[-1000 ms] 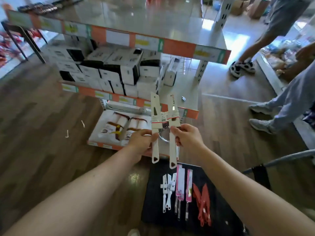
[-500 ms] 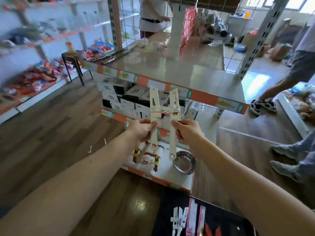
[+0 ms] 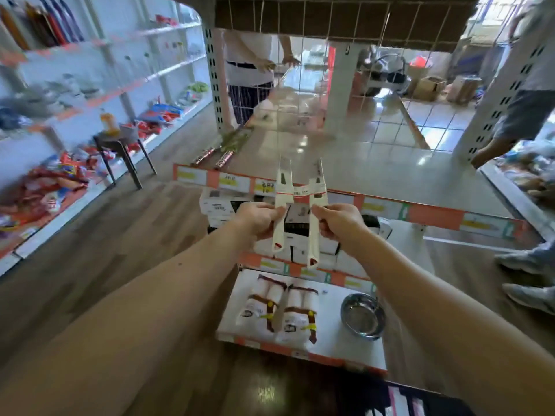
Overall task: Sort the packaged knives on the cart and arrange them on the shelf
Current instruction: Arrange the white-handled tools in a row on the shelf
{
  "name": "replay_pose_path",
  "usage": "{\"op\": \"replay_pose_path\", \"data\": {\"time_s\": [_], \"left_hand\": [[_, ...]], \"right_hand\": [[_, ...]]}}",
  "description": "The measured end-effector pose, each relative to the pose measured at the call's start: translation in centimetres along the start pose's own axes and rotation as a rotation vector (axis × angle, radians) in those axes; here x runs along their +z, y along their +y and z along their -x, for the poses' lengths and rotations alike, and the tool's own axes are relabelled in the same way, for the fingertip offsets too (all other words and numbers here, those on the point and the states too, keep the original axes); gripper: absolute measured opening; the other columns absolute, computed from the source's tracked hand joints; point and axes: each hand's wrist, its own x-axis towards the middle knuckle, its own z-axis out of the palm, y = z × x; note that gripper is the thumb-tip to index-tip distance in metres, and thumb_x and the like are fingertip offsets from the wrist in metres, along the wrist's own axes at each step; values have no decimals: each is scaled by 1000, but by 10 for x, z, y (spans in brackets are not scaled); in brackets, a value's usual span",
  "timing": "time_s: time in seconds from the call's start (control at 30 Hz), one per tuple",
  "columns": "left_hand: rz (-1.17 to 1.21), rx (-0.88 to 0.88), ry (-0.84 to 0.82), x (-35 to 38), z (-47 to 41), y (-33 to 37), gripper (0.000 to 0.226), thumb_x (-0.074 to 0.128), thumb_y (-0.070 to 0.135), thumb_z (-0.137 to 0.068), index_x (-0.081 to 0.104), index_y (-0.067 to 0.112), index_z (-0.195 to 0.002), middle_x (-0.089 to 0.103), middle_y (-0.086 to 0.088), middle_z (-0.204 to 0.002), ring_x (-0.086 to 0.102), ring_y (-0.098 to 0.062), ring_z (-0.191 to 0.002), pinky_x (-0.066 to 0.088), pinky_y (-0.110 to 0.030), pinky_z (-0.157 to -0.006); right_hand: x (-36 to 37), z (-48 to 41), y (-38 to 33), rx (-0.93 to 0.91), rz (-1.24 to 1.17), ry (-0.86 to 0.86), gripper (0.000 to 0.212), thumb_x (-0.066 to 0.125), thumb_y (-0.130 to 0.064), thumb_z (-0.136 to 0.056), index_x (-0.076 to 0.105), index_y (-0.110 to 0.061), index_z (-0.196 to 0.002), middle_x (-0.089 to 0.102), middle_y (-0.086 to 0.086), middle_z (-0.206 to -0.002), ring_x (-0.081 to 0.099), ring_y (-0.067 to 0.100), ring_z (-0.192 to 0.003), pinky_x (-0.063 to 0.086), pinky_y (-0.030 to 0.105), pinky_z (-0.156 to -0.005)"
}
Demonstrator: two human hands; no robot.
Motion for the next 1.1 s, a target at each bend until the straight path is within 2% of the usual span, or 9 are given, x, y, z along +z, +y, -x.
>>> {"op": "replay_pose_path", "data": {"time_s": [0.1,0.23,0.3,0.47,0.57,0.67,0.73,0.97,1.1], "left_hand": [[-33,-3,-17,-12,-21,12,43,61,17,-90,52,-4,-126,57,-5,-76,54,-14,-63,49,-22,-47],[-28,-16,-40,-16,-57,26,46,59,19,-91,48,-2,-130,53,-3,-75,52,-14,-68,51,-25,-61],[-44,-10,-46,-16,-76,33,43,60,17,-90,51,-3,-127,53,-3,-72,52,-14,-63,52,-22,-49],[-97,-16,9,-20,-127,56,13,61,14,-89,56,3,-84,55,-7,-76,53,-17,-64,50,-30,-67],[-104,-22,41,-21,-154,71,27,56,10,-93,44,9,-68,52,-10,-76,49,-18,-64,50,-25,-62],[-126,21,91,-23,-173,88,8,59,9,-91,56,3,-94,61,-15,-101,54,-25,-88,50,-32,-80],[-187,36,125,-25,-189,94,30,63,10,-89,59,-3,-115,61,-18,-119,58,-28,-99,48,-36,-85],[-367,5,118,-30,-237,96,39,71,21,-83,64,-4,-112,65,-15,-117,63,-30,-101,51,-32,-85],[-422,47,86,-35,-251,98,38,68,21,-86,64,-5,-113,64,-20,-118,63,-30,-104,52,-35,-91]], "right_hand": [[14,-15,-12,13,-49,0,24,65,-18,-88,60,-9,-66,45,0,-49,39,10,-38,39,19,-44],[27,-41,-23,39,-73,-3,22,65,-18,-88,62,-9,-68,48,-2,-45,42,6,-35,42,16,-42],[31,-58,-27,57,-59,-3,20,65,-19,-88,62,-9,-72,50,-2,-46,43,7,-37,44,15,-41],[41,-112,-42,77,-63,21,19,67,-18,-87,62,-6,-73,54,2,-50,47,10,-34,44,19,-39],[46,-141,-57,70,-46,14,24,67,-15,-86,61,-5,-66,53,5,-57,44,12,-44,42,18,-41],[52,-168,-69,63,-29,13,25,67,-14,-86,60,-6,-63,53,5,-57,45,9,-41,45,16,-41],[57,-183,-75,82,-1,20,24,68,-16,-86,60,-7,-64,54,5,-58,47,10,-44,50,18,-47],[78,-215,-79,142,68,79,20,69,-17,-84,69,1,-94,54,4,-59,49,11,-46,49,19,-44],[87,-228,-81,148,40,127,22,71,-20,-83,70,-1,-93,62,6,-68,55,12,-54,58,28,-65]]}}
